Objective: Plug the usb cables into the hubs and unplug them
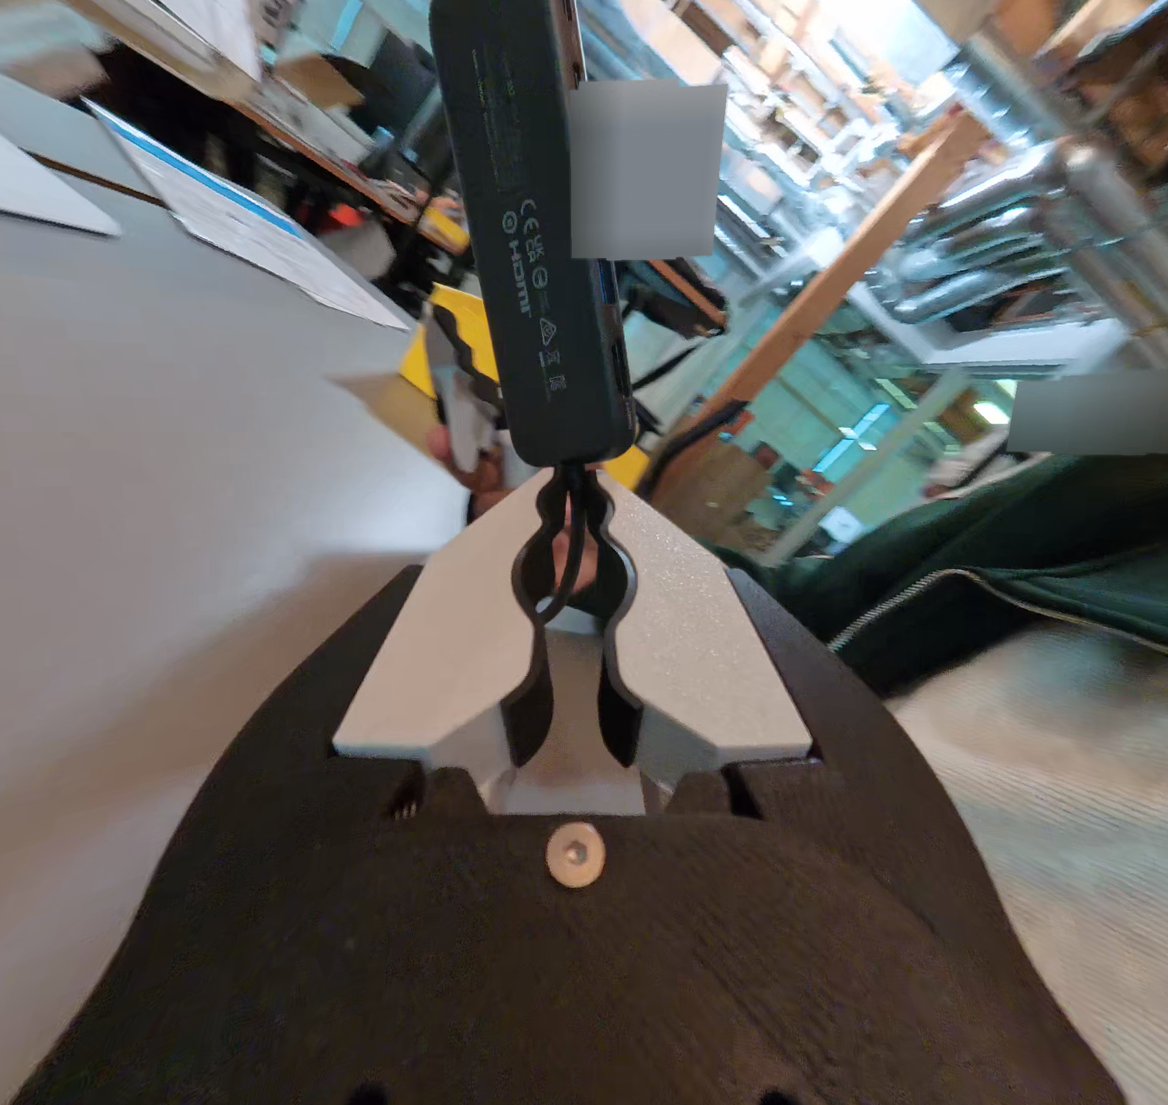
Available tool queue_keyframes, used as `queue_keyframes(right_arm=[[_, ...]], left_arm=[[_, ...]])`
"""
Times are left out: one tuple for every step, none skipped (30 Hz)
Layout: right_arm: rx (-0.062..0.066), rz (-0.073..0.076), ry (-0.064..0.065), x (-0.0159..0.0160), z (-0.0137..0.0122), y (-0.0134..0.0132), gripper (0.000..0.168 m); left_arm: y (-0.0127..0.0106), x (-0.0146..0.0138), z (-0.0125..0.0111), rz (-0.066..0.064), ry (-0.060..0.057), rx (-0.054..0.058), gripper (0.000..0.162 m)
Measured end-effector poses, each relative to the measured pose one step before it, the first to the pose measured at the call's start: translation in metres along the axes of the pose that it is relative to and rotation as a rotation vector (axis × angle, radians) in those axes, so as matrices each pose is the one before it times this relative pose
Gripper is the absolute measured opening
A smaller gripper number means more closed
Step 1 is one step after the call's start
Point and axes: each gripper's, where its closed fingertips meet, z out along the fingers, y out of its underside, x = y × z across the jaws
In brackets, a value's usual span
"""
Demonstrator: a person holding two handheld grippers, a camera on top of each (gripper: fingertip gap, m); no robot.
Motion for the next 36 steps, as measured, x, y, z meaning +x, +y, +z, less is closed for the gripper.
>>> queue_keyframes(right_arm=[[-0.0311, -0.0321, 0.0293, 0.00087, 0.00281, 0.00474, 0.031], [-0.0394, -0.0392, 0.0251, -0.00059, 0.00371, 0.00650, 0.031], [-0.0438, -0.0438, 0.0225, -0.00170, 0.00454, 0.00753, 0.031], [-0.0434, -0.0442, 0.0209, -0.00263, 0.00500, 0.00749, 0.031], [-0.0392, -0.0415, 0.0176, -0.00354, 0.00514, 0.00672, 0.032], [-0.0332, -0.0372, 0.0158, -0.00370, 0.00477, 0.00560, 0.033], [-0.0258, -0.0325, 0.0123, -0.00406, 0.00430, 0.00452, 0.036], [-0.0185, -0.0268, 0.0106, -0.00391, 0.00364, 0.00325, 0.038], [-0.0136, -0.0221, 0.0132, -0.00309, 0.00314, 0.00247, 0.040], [-0.0108, -0.0187, 0.0150, -0.00203, 0.00246, 0.00206, 0.042], [-0.0087, -0.0153, 0.0151, -0.00130, 0.00193, 0.00158, 0.044], [-0.0091, -0.0122, 0.0194, 0.00011, 0.00162, 0.00175, 0.046], [-0.0102, -0.0122, 0.0224, 0.00105, 0.00113, 0.00186, 0.048], [-0.0110, -0.0130, 0.0244, 0.00175, 0.00082, 0.00202, 0.050], [-0.0128, -0.0118, 0.0280, 0.00273, 0.00053, 0.00235, 0.051], [-0.0126, -0.0093, 0.0263, 0.00285, 0.00030, 0.00245, 0.053], [-0.0124, -0.0047, 0.0257, 0.00310, 0.00021, 0.00241, 0.053], [-0.0115, 0.0008, 0.0212, 0.00286, 0.00004, 0.00225, 0.053], [-0.0105, 0.0070, 0.0125, 0.00196, -0.00013, 0.00220, 0.052], [-0.0124, 0.0145, 0.0116, 0.00254, -0.00022, 0.00255, 0.049], [-0.0096, 0.0216, 0.0019, 0.00156, -0.00053, 0.00218, 0.044], [-0.0039, 0.0249, -0.0093, 0.00033, -0.00077, 0.00142, 0.039], [0.0001, 0.0214, -0.0101, 0.00045, -0.00062, 0.00059, 0.038], [0.0007, 0.0137, -0.0101, 0.00000, -0.00042, 0.00019, 0.038], [-0.0019, 0.0052, -0.0067, -0.00002, -0.00030, 0.00010, 0.038], [-0.0027, 0.0005, -0.0039, -0.00009, -0.00028, -0.00003, 0.038], [-0.0014, -0.0025, -0.0037, -0.00044, -0.00035, -0.00043, 0.037], [-0.0007, -0.0040, -0.0040, -0.00049, -0.00036, -0.00057, 0.037], [-0.0018, -0.0035, -0.0054, -0.00070, -0.00039, -0.00055, 0.036], [-0.0067, -0.0043, -0.0072, -0.00075, -0.00055, 0.00016, 0.036], [-0.0059, -0.0036, -0.0003, 0.00044, -0.00077, 0.00037, 0.022], [0.0017, 0.0003, -0.0012, 0.00076, -0.00071, -0.00048, 0.019], [0.0008, 0.0051, -0.0129, -0.00088, -0.00058, -0.00046, 0.015], [-0.0018, 0.0052, -0.0107, -0.00083, -0.00031, -0.00022, 0.013], [-0.0011, -0.0028, -0.0026, -0.00038, -0.00020, -0.00029, 0.011], [-0.0033, -0.0105, 0.0035, 0.00017, -0.00018, -0.00009, 0.011]], left_arm=[[-0.00206, -0.00585, -0.00149, 0.0431, -0.0525, 0.0078, 0.004], [-0.00148, -0.00581, -0.00121, 0.0467, -0.0529, 0.0046, 0.004], [-0.00153, -0.00578, -0.00118, 0.0457, -0.0534, 0.0051, 0.004], [-0.00153, -0.00563, -0.00123, 0.0412, -0.0514, 0.0065, 0.004], [-0.00146, -0.00534, -0.00119, 0.0335, -0.0466, 0.0059, 0.004], [-0.00122, -0.00508, -0.00111, 0.0295, -0.0430, 0.0044, 0.004], [-0.00069, -0.00490, -0.00104, 0.0280, -0.0398, 0.0015, 0.004], [-0.00035, -0.00433, -0.00081, 0.0255, -0.0355, -0.0011, 0.004], [0.00007, -0.00320, -0.00045, 0.0245, -0.0290, -0.0030, 0.004], [0.00115, -0.00237, 0.00014, 0.0239, -0.0239, -0.0080, 0.004], [0.00259, -0.00220, 0.00067, 0.0258, -0.0247, -0.0166, 0.004], [0.00306, -0.00073, 0.00104, 0.0307, -0.0174, -0.0192, 0.004], [0.00296, 0.00062, 0.00117, 0.0328, -0.0113, -0.0184, 0.004], [0.00362, 0.00043, 0.00122, 0.0353, -0.0140, -0.0220, 0.004], [0.00434, 0.00076, 0.00137, 0.0396, -0.0131, -0.0266, 0.004], [0.00370, 0.00138, 0.00152, 0.0442, -0.0115, -0.0248, 0.004], [0.00290, 0.00089, 0.00129, 0.0488, -0.0185, -0.0205, 0.004], [0.00303, 0.00169, 0.00140, 0.0514, -0.0154, -0.0206, 0.004], [0.00319, 0.00236, 0.00153, 0.0499, -0.0103, -0.0208, 0.004], [0.00250, 0.00175, 0.00149, 0.0446, -0.0138, -0.0186, 0.004], [0.00240, 0.00017, 0.00100, 0.0422, -0.0214, -0.0170, 0.005], [0.00097, 0.00008, 0.00059, 0.0398, -0.0165, -0.0073, 0.005], [0.00033, 0.00050, 0.00033, 0.0244, -0.0083, -0.0002, 0.005], [-0.00009, 0.00021, 0.00010, 0.0041, -0.0025, 0.0037, 0.005], [0.00003, 0.00068, 0.00005, -0.0089, 0.0076, 0.0038, 0.005], [-0.00053, 0.00010, -0.00020, -0.0192, 0.0104, 0.0077, 0.005], [-0.00140, -0.00015, -0.00059, -0.0287, 0.0128, 0.0139, 0.005], [-0.00169, -0.00038, -0.00076, -0.0368, 0.0144, 0.0162, 0.006], [-0.00192, -0.00026, -0.00072, -0.0424, 0.0182, 0.0171, 0.007], [-0.00276, -0.00150, -0.00094, -0.0501, 0.0132, 0.0211, 0.013], [-0.00278, -0.00059, -0.00124, -0.0505, 0.0210, 0.0206, 0.015], [-0.00112, 0.00094, -0.00078, -0.0476, 0.0323, 0.0105, 0.015], [-0.00162, 0.00057, -0.00072, -0.0491, 0.0276, 0.0108, 0.013], [-0.00170, 0.00045, -0.00068, -0.0443, 0.0230, 0.0099, 0.013], [-0.00256, 0.00012, -0.00087, -0.0404, 0.0176, 0.0168, 0.014], [-0.00286, -0.00017, -0.00106, -0.0359, 0.0140, 0.0202, 0.016]])
